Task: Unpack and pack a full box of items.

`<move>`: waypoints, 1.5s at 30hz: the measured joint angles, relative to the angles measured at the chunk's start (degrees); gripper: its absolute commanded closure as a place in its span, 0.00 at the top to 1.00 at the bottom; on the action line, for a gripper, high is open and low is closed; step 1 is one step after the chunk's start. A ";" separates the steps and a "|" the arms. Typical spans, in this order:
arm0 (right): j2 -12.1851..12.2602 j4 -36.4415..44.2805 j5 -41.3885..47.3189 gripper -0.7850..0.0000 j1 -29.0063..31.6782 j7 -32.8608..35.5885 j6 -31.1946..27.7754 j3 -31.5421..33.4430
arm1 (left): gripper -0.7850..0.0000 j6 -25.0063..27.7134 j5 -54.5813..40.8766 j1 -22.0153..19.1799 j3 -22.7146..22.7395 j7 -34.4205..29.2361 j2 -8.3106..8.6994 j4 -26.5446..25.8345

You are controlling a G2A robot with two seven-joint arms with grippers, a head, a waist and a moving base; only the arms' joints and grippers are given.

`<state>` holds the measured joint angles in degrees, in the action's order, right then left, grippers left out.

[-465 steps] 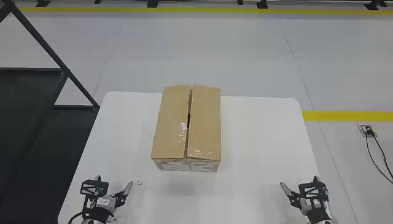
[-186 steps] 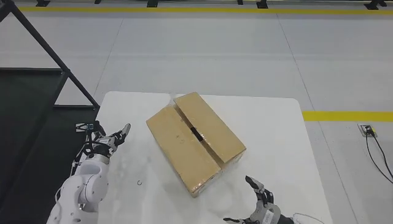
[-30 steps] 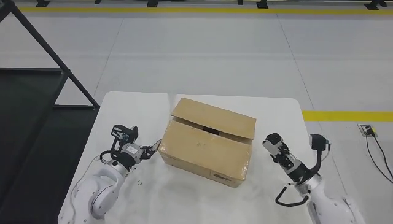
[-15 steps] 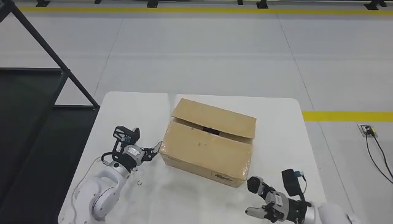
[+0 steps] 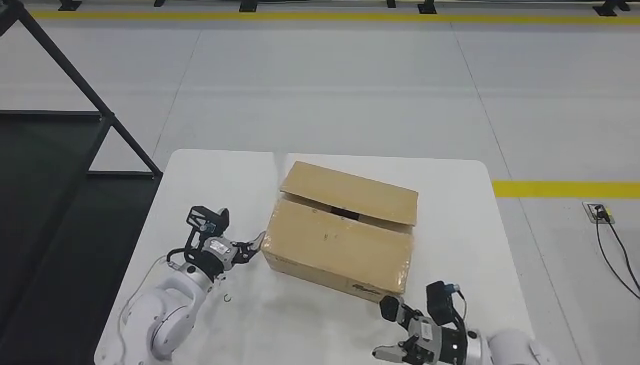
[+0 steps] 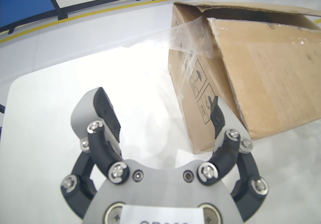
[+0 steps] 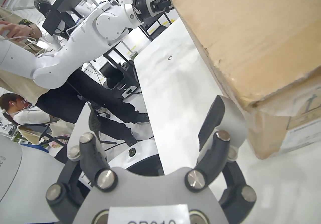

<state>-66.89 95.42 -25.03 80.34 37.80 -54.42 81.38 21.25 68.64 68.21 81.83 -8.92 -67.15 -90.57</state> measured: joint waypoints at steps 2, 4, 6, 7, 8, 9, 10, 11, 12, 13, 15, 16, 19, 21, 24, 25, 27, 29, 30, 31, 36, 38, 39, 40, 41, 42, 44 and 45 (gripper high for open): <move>0.08 -0.17 -0.43 1.00 -0.25 -0.80 0.55 -0.10 | 1.00 -0.03 0.03 0.16 0.12 0.14 0.03 -0.03; 0.21 -0.25 -0.84 1.00 -0.43 -1.52 1.23 -0.08 | 1.00 -0.05 0.10 0.33 0.22 0.22 0.08 -0.10; 0.36 -0.28 -1.08 1.00 -0.54 -2.08 1.90 0.02 | 1.00 -0.04 0.12 0.53 0.27 0.28 0.11 -0.22; 0.43 -0.29 -1.10 1.00 -0.55 -2.30 2.05 0.06 | 1.00 -0.04 0.13 0.62 0.28 0.32 0.12 -0.28; 0.49 -0.29 -1.09 1.00 -0.55 -2.53 2.14 0.11 | 1.00 -0.05 0.15 0.71 0.26 0.36 0.13 -0.32; 0.59 -0.29 -1.13 1.00 -0.50 -2.83 2.22 0.22 | 1.00 -0.06 0.20 0.83 0.18 0.39 0.13 -0.38; 0.67 -0.25 -1.22 1.00 -0.42 -3.08 2.28 0.34 | 1.00 -0.06 0.25 0.91 0.10 0.40 0.14 -0.42; 0.75 -0.19 -1.30 1.00 -0.31 -3.36 2.34 0.48 | 1.00 -0.07 0.32 0.98 0.03 0.44 0.14 -0.46; 0.85 -0.06 -1.42 1.00 -0.12 -3.69 2.36 0.68 | 1.00 -0.05 0.43 1.05 -0.06 0.46 0.15 -0.50; 0.94 0.05 -1.51 1.00 0.06 -3.94 2.35 0.85 | 1.00 0.00 0.47 1.08 -0.12 0.49 0.16 -0.51; 1.13 0.32 -1.68 1.00 0.53 -4.54 2.26 1.31 | 1.00 0.11 0.54 1.12 -0.25 0.59 0.17 -0.51; 1.22 0.43 -1.71 1.00 0.73 -4.85 2.22 1.51 | 1.00 0.13 0.58 1.15 -0.30 0.63 0.17 -0.51; 1.46 0.60 -1.72 1.00 1.23 -5.87 2.26 2.11 | 1.00 0.15 0.69 1.23 -0.46 0.62 0.19 -0.58; 1.62 0.59 -1.45 1.00 1.31 -6.46 2.52 2.40 | 1.00 0.00 0.81 1.23 -0.51 0.59 0.20 -0.58; 1.84 0.60 -1.07 1.00 1.29 -6.72 2.59 2.48 | 1.00 -1.09 1.10 1.10 -0.34 0.73 0.20 -0.30; 1.91 0.67 -0.99 1.00 1.31 -6.83 2.48 2.52 | 1.00 -1.99 1.30 1.03 -0.22 0.87 0.17 -0.13; 2.07 0.78 -0.65 1.00 1.51 -7.31 1.92 2.70 | 1.00 -5.05 1.81 0.74 -0.16 1.30 0.02 0.40; 2.21 0.78 -0.16 1.00 1.75 -7.88 1.28 2.92 | 1.00 -7.89 1.49 0.34 -0.18 1.59 -0.18 1.02; 2.31 0.74 0.24 1.00 1.92 -8.27 0.80 3.13 | 1.00 -9.96 1.29 -0.06 -0.12 1.78 -0.31 1.42; 2.39 0.70 0.58 1.00 2.07 -8.62 0.50 3.33 | 1.00 -11.61 1.75 -0.40 -0.13 2.09 -0.40 1.69; 2.83 1.28 2.69 1.00 3.47 -10.91 -1.29 4.94 | 1.00 -18.00 8.72 -2.91 -1.70 5.54 -0.71 3.72; 2.98 1.85 3.39 1.00 4.33 -11.93 -2.07 5.66 | 1.00 -19.89 11.97 -4.27 -2.50 6.91 -0.82 4.81; 3.06 2.23 4.09 1.00 5.02 -12.89 -2.49 6.20 | 1.00 -21.12 13.82 -5.26 -3.18 7.56 -0.94 5.68; 3.10 2.44 4.55 1.00 5.48 -13.53 -2.65 6.54 | 1.00 -21.68 14.60 -5.83 -3.55 7.66 -1.02 6.18; 3.12 2.52 4.78 1.00 5.70 -13.83 -2.70 6.71 | 1.00 -21.88 14.88 -6.05 -3.72 7.63 -1.05 6.39; 3.13 2.54 4.84 1.00 5.74 -13.91 -2.70 6.75 | 1.00 -21.89 14.89 -6.05 -3.75 7.55 -1.06 6.43; 3.12 2.53 4.81 1.00 5.70 -13.86 -2.67 6.72 | 1.00 -21.82 14.78 -5.98 -3.71 7.51 -1.05 6.38; 3.12 2.52 4.79 1.00 5.68 -13.83 -2.66 6.71 | 1.00 -21.80 14.75 -5.96 -3.69 7.51 -1.05 6.36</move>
<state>-63.77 97.94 -20.24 86.02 23.97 -57.08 88.09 -0.55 83.40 62.25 78.13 -1.41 -68.20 -84.21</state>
